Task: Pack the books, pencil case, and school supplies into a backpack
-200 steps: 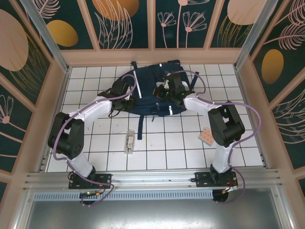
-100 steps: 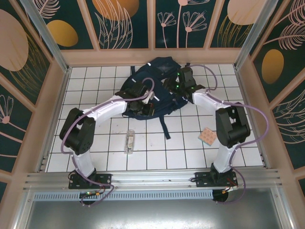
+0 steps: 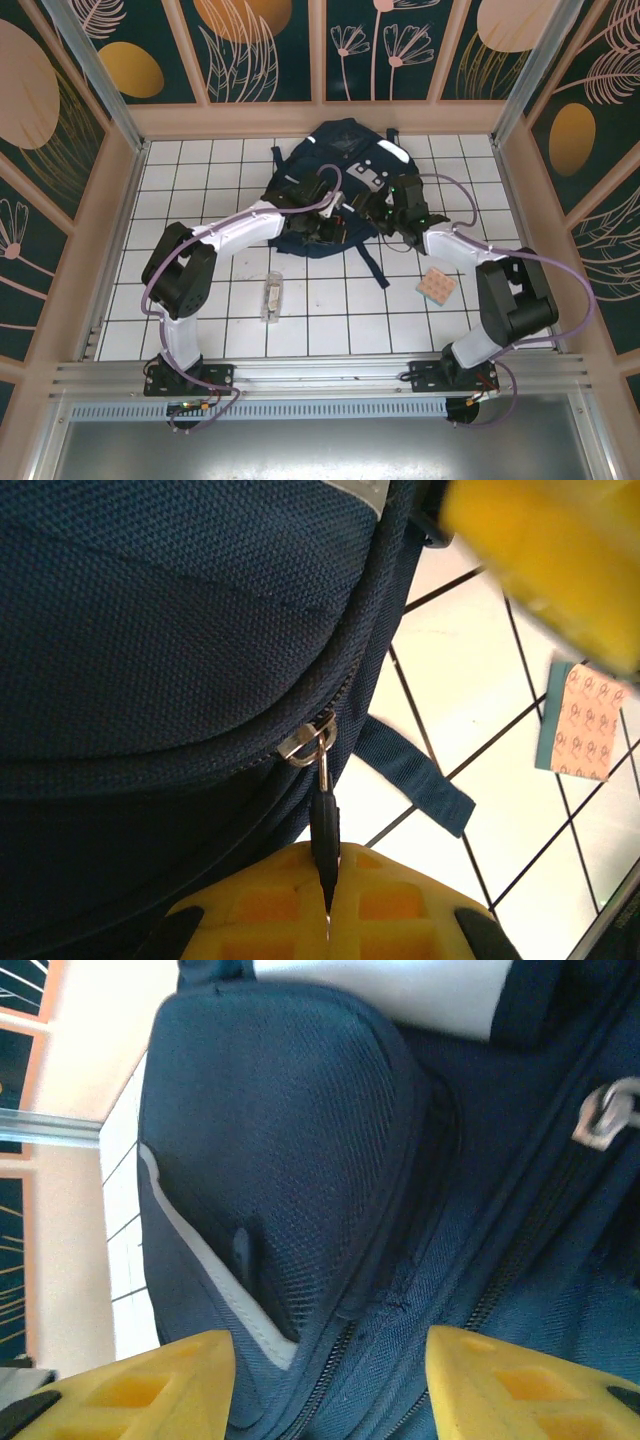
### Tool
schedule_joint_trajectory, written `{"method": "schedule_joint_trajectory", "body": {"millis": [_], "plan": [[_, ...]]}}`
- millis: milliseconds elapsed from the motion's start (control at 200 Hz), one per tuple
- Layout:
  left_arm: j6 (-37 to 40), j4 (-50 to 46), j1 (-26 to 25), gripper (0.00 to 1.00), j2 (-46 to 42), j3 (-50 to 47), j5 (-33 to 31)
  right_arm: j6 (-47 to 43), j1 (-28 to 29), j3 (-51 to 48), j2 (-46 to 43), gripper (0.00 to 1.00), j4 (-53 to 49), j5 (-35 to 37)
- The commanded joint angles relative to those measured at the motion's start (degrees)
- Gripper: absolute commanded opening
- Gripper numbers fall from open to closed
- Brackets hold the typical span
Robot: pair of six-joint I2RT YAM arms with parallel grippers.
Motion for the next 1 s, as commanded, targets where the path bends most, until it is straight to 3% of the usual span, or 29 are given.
{"method": "schedule_joint_trajectory", "body": {"millis": [0, 130, 255, 380, 560, 796, 946, 996], "plan": [[-2.19, 3.49, -1.20, 0.00, -2.06, -1.44, 2.49, 6.18, 0.43, -1.09, 3.71, 0.51, 11.50, -6.05], [-2.48, 3.55, -1.35, 0.00, -2.62, -2.99, 1.56, 7.49, 1.78, 0.31, 8.19, 0.40, 16.38, -8.11], [-0.71, 1.23, -1.28, 0.00, -2.83, -3.60, -3.75, 6.26, 1.85, 1.16, 9.72, 0.00, 14.70, -6.79], [3.34, -3.86, -0.13, 0.00, -3.15, -4.23, -10.73, 4.20, 0.38, -1.54, 7.55, 0.00, 13.42, -4.65], [6.21, -7.16, 6.20, 0.00, -6.92, -9.83, -11.42, -0.77, -1.35, -2.71, 4.02, 0.00, 8.58, -0.19], [11.24, -11.32, 10.15, 0.00, -8.71, -10.13, -20.28, -4.82, -2.35, -0.74, 3.82, 0.00, 5.41, 1.11], [11.99, -11.75, 12.54, 0.00, -6.93, -10.06, -22.14, -7.38, -2.76, 1.40, 3.64, 0.00, 2.89, 4.01], [12.14, -12.20, 12.54, 0.00, -6.40, -9.89, -20.02, -8.53, -3.11, 2.69, 4.00, 0.00, 2.21, 4.84]]}}
